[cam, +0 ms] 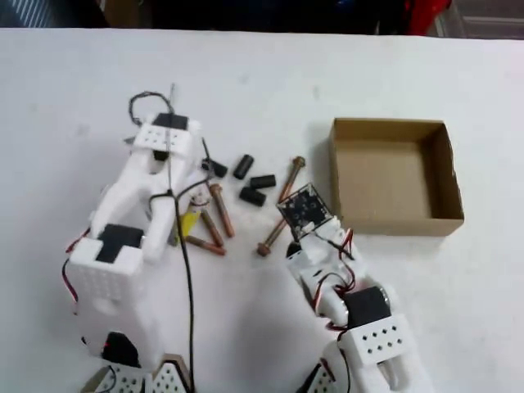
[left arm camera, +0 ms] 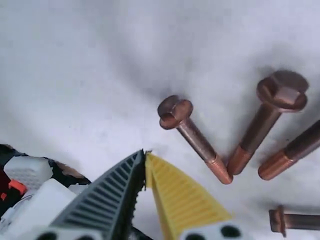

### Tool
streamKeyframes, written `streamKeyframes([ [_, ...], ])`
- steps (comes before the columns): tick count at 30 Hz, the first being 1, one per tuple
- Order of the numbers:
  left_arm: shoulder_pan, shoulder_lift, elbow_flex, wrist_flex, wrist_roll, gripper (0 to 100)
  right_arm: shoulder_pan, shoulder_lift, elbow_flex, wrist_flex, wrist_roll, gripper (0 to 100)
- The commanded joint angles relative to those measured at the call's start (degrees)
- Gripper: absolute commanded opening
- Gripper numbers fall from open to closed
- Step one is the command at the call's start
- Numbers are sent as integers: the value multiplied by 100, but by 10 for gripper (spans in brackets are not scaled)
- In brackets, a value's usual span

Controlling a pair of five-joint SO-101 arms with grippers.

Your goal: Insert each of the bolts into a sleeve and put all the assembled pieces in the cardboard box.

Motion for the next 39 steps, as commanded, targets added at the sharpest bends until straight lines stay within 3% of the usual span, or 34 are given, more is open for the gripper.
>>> streamKeyframes([
  [1, 251, 40, -396, 79, 387, 24, 66, -101, -26, -136, -35, 18],
  [11, 356, 268, -607, 44, 1108, 24, 66, -119, -26, -136, -26, 18],
  [22, 75, 286, -615, 35, 862, 28, 66, -110, -18, -136, -26, 18],
  [31, 84, 295, -545, 88, 853, 226, 66, -110, -18, -136, -26, 18],
  [39, 13, 295, -97, -202, 879, 229, 66, -119, -18, -136, -26, 18],
])
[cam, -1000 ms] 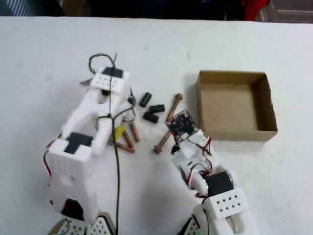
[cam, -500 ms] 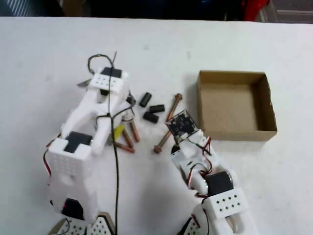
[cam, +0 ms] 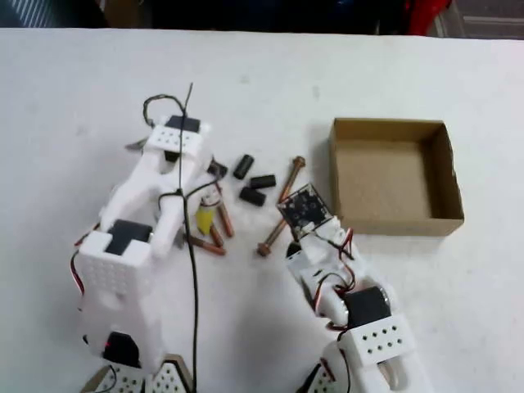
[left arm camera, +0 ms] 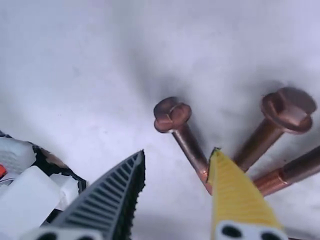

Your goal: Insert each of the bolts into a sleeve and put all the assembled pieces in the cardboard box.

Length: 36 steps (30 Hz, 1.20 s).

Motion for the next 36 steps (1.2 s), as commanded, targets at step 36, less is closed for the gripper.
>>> streamKeyframes([
  [36, -400, 1938, -1248, 290, -26, 229, 57, -136, -9, -136, -26, 18],
])
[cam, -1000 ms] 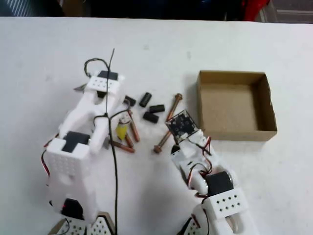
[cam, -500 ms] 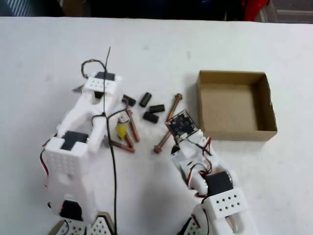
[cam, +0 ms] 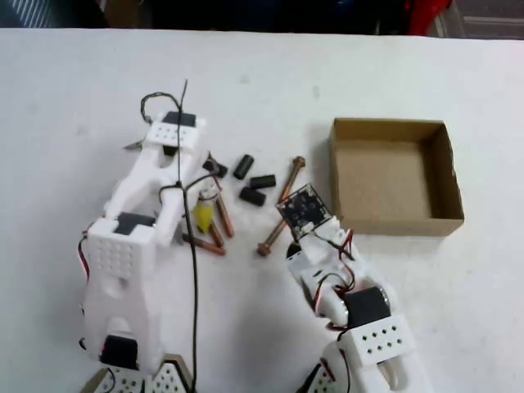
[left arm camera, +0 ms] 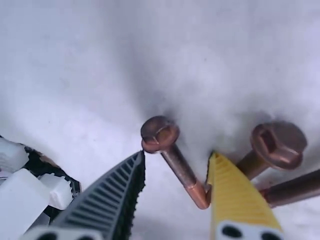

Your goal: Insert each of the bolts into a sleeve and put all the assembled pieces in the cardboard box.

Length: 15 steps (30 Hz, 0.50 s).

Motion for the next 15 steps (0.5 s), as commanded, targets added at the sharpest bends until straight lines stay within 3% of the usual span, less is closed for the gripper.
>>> streamKeyframes([
  [1, -180, 523, -9, -26, -26, 229, 66, -119, -53, -136, -26, 18],
  [8, -233, 418, 0, -9, -26, 229, 66, -119, -53, -136, -26, 18],
  [15, -171, -796, 651, 18, -26, 229, 66, -127, -53, -136, -26, 18],
])
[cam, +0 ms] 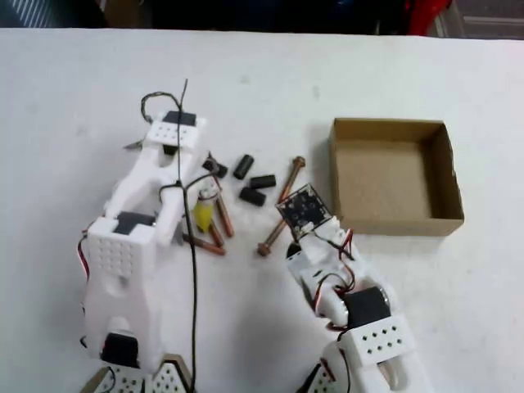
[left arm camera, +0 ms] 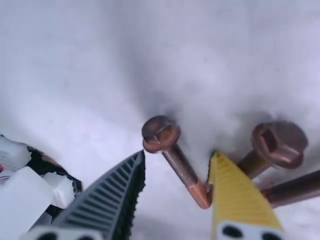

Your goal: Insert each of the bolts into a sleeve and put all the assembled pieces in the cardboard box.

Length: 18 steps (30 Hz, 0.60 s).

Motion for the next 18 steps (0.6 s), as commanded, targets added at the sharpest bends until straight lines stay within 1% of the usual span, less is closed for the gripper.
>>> streamKeyframes([
  [1, -163, -629, 563, -18, -26, 229, 66, -127, -53, -136, -26, 18],
  [9, -171, -1859, 1565, -44, -35, 229, 66, -127, -53, -136, -26, 18],
  [11, -163, -1938, 1556, -88, -53, 231, 66, -127, -53, -136, -26, 18],
  [16, -163, -1684, 1477, -712, -70, 233, 66, -127, -53, -136, -26, 18],
  [18, -171, -1587, 1468, -800, -79, 233, 66, -127, -53, -136, -26, 18],
])
